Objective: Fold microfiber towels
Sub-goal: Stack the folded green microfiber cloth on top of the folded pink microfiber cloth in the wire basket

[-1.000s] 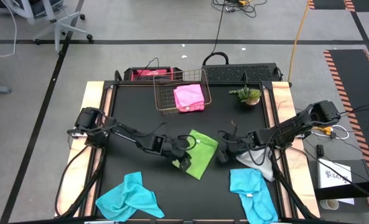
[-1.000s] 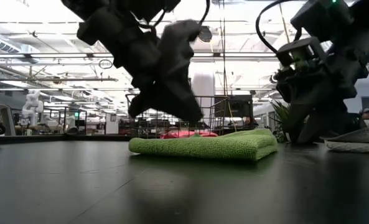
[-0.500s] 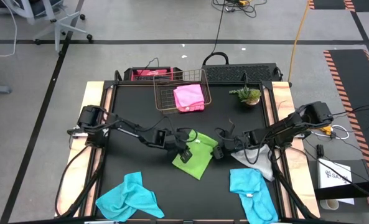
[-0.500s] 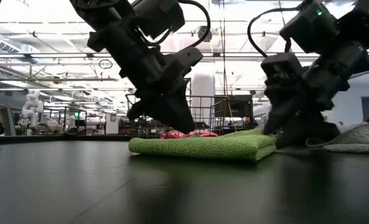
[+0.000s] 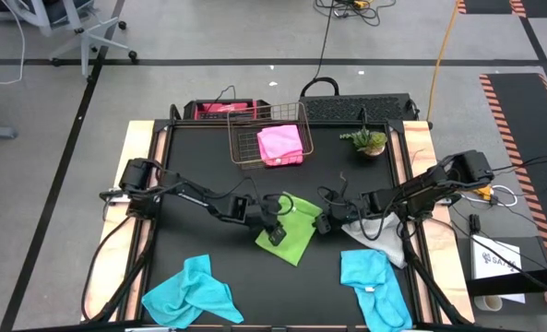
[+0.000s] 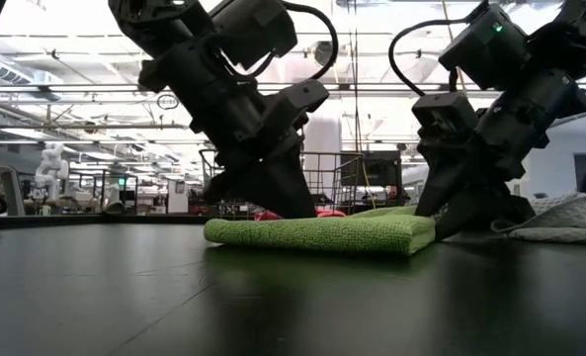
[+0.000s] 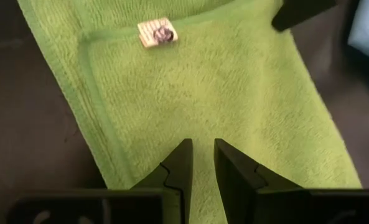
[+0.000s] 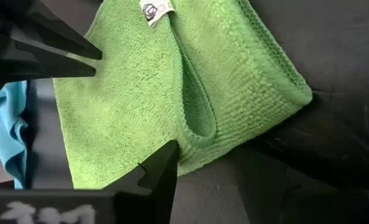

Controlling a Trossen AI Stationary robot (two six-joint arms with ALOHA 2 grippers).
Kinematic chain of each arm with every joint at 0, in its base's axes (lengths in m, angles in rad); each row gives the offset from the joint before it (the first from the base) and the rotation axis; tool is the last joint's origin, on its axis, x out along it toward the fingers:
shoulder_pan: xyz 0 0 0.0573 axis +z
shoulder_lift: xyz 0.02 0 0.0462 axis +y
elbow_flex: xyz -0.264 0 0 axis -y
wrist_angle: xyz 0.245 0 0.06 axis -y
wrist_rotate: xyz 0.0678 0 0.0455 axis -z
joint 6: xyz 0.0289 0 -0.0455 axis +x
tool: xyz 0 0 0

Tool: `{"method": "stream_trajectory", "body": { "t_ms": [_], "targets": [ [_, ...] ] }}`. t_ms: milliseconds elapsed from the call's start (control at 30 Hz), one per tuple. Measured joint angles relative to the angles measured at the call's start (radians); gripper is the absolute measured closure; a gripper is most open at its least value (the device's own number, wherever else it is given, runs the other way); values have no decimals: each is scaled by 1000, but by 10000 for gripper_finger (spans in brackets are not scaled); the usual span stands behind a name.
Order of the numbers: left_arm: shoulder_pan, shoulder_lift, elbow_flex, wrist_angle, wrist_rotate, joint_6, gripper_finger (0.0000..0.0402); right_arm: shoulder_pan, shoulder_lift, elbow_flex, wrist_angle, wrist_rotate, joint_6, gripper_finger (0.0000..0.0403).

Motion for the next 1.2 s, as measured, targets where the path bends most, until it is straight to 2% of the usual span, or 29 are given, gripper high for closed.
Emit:
{"method": "stream_trajectory", "body": {
  "t_ms": [300, 400, 500, 633, 700, 967, 1200],
  "targets": [
    [1, 0, 0, 2, -11, -7, 335, -12, 33, 0, 25, 24, -9, 260],
    [7, 0, 0, 0, -32, -4, 335, -13, 56, 1, 43, 29, -3, 271],
    [16, 0, 0, -3, -45, 0, 335, -13, 70, 1, 67, 31, -6, 304],
    [29, 0, 0, -6, -45, 0, 335, -13, 71, 1, 78, 30, -35, 373],
    [34, 0, 0, -6, -45, 0, 335, -12, 72, 1, 90, 29, -54, 394],
    [43, 0, 0, 2, -39, 0, 335, -11, 69, -3, 187, 24, -56, 400],
    [73, -15, 0, -50, -14, -23, 335, -11, 67, -3, 178, 23, -56, 401]
  ]
}}
